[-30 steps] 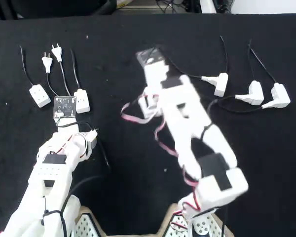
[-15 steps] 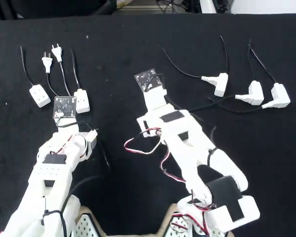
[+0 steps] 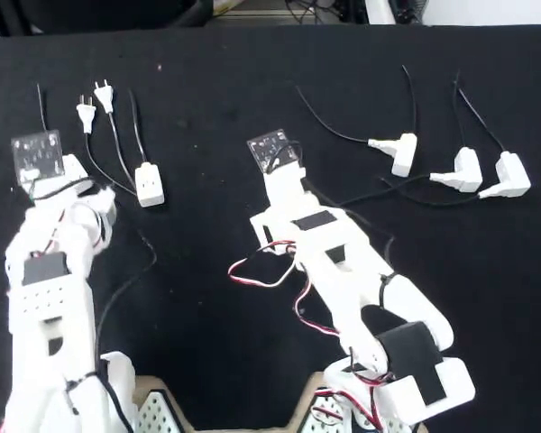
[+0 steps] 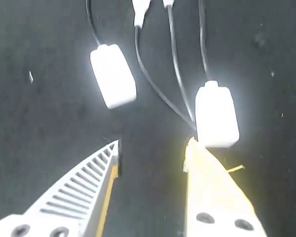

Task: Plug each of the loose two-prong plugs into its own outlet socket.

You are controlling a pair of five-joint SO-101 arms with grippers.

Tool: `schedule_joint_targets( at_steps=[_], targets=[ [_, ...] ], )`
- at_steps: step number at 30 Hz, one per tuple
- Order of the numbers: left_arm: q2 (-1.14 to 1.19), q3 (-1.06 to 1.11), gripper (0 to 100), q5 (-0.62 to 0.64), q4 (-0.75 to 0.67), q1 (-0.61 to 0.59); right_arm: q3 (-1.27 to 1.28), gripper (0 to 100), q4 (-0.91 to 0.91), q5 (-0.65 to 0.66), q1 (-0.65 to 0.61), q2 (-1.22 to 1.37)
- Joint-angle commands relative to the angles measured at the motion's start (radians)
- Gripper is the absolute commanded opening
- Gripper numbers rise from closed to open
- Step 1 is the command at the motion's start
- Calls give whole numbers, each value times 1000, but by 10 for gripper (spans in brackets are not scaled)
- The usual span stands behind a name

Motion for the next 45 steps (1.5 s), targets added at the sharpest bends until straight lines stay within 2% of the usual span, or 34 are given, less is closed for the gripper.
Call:
schedule_joint_targets(
  at_steps=[1, 10, 21, 29, 39, 45],
  targets=[
    [104, -185, 224, 9, 3, -4, -4, 222, -28, 0, -6, -50],
    [566, -499, 221, -15, 83, 143, -4, 222, -29, 0, -9, -50],
    [930, -768, 220, -12, 83, 165, -5, 222, -31, 2, -11, -50],
    [1054, -814, 220, -12, 83, 217, -5, 222, -31, 2, -11, -48],
    [1079, -803, 220, -12, 86, 326, -5, 222, -31, 2, -11, -48],
    [1071, -805, 220, -12, 86, 318, -5, 222, -31, 2, -11, -48]
  ],
)
